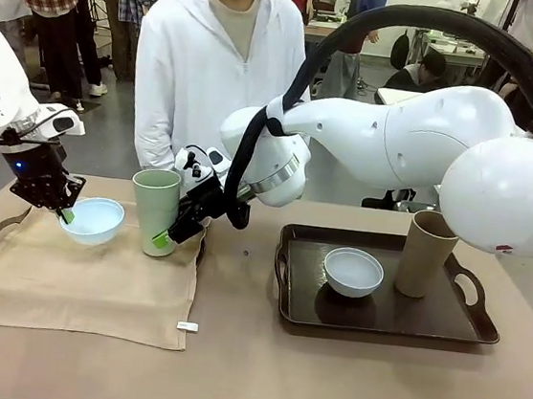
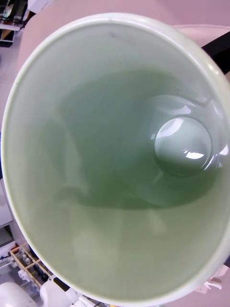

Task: Set up a tray with a mat and arrange the tableware.
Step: Place the Picnic Bowl and Reusable plastic cup back onto the Handle tray in front of the human's position.

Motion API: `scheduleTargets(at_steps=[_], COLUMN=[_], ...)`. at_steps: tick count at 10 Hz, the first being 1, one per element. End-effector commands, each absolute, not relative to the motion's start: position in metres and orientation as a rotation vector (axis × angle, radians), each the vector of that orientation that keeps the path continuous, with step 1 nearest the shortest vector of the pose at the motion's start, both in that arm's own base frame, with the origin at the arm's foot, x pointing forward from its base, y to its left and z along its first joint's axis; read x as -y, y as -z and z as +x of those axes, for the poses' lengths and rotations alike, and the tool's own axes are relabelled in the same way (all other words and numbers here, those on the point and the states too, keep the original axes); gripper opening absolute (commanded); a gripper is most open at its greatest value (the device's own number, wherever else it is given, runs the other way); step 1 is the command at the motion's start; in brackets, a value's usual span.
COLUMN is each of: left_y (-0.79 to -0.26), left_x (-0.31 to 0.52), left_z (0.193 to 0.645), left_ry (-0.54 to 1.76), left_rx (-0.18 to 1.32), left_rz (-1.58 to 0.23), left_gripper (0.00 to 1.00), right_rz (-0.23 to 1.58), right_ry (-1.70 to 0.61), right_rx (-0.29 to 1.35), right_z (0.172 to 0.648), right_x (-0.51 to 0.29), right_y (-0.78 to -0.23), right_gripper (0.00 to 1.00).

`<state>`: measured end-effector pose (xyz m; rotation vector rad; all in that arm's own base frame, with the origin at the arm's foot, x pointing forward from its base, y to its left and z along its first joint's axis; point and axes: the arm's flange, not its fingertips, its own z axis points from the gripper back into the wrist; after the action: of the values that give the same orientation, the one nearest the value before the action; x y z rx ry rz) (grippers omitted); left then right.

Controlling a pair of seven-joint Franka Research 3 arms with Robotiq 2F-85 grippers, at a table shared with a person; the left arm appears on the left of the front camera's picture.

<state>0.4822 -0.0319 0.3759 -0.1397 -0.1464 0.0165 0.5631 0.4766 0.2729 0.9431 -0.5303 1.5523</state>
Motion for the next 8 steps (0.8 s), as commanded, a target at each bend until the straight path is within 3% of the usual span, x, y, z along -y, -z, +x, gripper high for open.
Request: scheduleTargets(at_steps=[1, 4, 5, 6, 7, 8], left_y=[-0.371, -0.362, -0.362, -0.359, -0.358, -0.359], left_x=[0.033, 0.034, 0.034, 0.034, 0.034, 0.033], left_z=[0.498, 0.504, 0.504, 0.503, 0.502, 0.502], left_ry=[-0.021, -0.028, -0.027, -0.027, -0.027, -0.026], left_rx=[0.139, 0.112, 0.111, 0.104, 0.101, 0.099], left_rz=[-0.149, -0.136, -0.133, -0.128, -0.126, -0.122], left_gripper=[0.04, 0.04, 0.37, 0.64, 0.97, 1.00], right_rz=[0.922, 0.905, 0.900, 0.894, 0.888, 0.884], right_ry=[-1.575, -1.594, -1.597, -1.599, -1.601, -1.601], right_rx=[0.574, 0.587, 0.588, 0.587, 0.587, 0.588], right_z=[0.569, 0.570, 0.570, 0.569, 0.567, 0.567], right_x=[-0.481, -0.482, -0.483, -0.483, -0.484, -0.485], right_y=[-0.267, -0.262, -0.263, -0.262, -0.262, -0.263], right_gripper=[0.79, 0.79, 0.86, 1.00, 1.00, 1.00])
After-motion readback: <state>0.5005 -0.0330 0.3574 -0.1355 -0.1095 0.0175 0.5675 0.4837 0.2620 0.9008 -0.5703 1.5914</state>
